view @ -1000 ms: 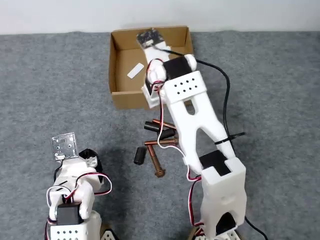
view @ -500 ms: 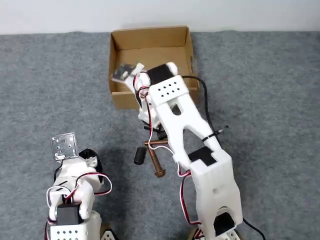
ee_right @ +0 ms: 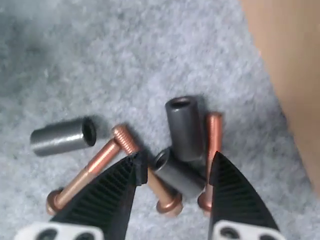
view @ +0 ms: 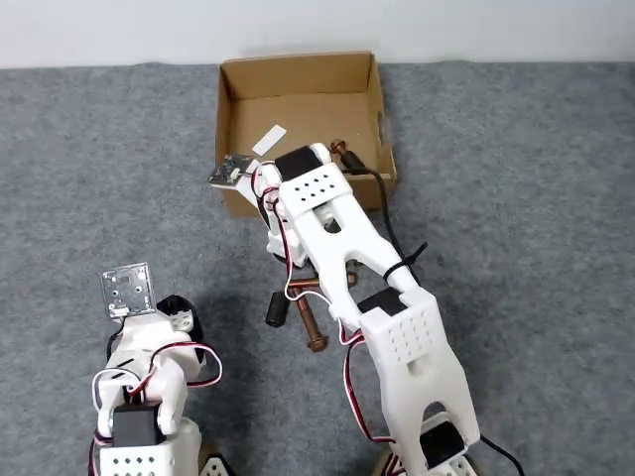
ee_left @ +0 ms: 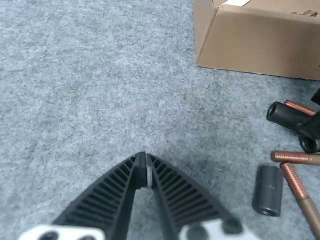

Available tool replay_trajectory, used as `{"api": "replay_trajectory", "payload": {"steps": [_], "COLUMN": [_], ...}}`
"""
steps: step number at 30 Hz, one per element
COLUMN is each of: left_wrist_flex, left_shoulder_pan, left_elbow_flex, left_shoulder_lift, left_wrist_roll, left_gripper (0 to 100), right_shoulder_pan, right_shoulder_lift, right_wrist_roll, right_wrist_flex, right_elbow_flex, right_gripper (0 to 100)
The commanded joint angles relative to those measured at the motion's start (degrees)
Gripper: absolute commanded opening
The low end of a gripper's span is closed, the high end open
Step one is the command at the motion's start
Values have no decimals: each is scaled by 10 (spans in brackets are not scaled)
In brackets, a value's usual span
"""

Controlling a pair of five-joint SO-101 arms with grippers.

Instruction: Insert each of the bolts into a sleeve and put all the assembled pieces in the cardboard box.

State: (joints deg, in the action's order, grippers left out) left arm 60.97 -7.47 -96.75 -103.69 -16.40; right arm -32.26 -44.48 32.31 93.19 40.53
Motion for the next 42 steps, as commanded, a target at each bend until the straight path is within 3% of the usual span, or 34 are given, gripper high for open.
{"api": "replay_trajectory", "payload": {"steps": [1, 7, 14, 24, 35, 42], "left_wrist_flex": [-14, -14, -15, -15, -15, -15], "left_shoulder_pan": [-4, -4, -4, -4, -4, -1], "left_elbow_flex": [3, 3, 3, 3, 3, 3], "left_shoulder_lift": [-4, -4, -4, -4, -4, -4], "left_wrist_roll": [4, 4, 4, 4, 4, 4], "left_gripper": [5, 5, 5, 5, 5, 5], "right_shoulder_pan": [-5, -6, -16, -22, -18, 8], "right_shoulder_lift": [0, -20, -37, -60, -4, 106], "right_wrist_roll": [6, 7, 7, 7, 3, -56], "right_wrist_flex": [-20, -38, -42, -51, 94, 99], "right_elbow_flex": [22, 22, 22, 23, 138, 131], "right_gripper": [201, 195, 76, 7, 9, 9]}}
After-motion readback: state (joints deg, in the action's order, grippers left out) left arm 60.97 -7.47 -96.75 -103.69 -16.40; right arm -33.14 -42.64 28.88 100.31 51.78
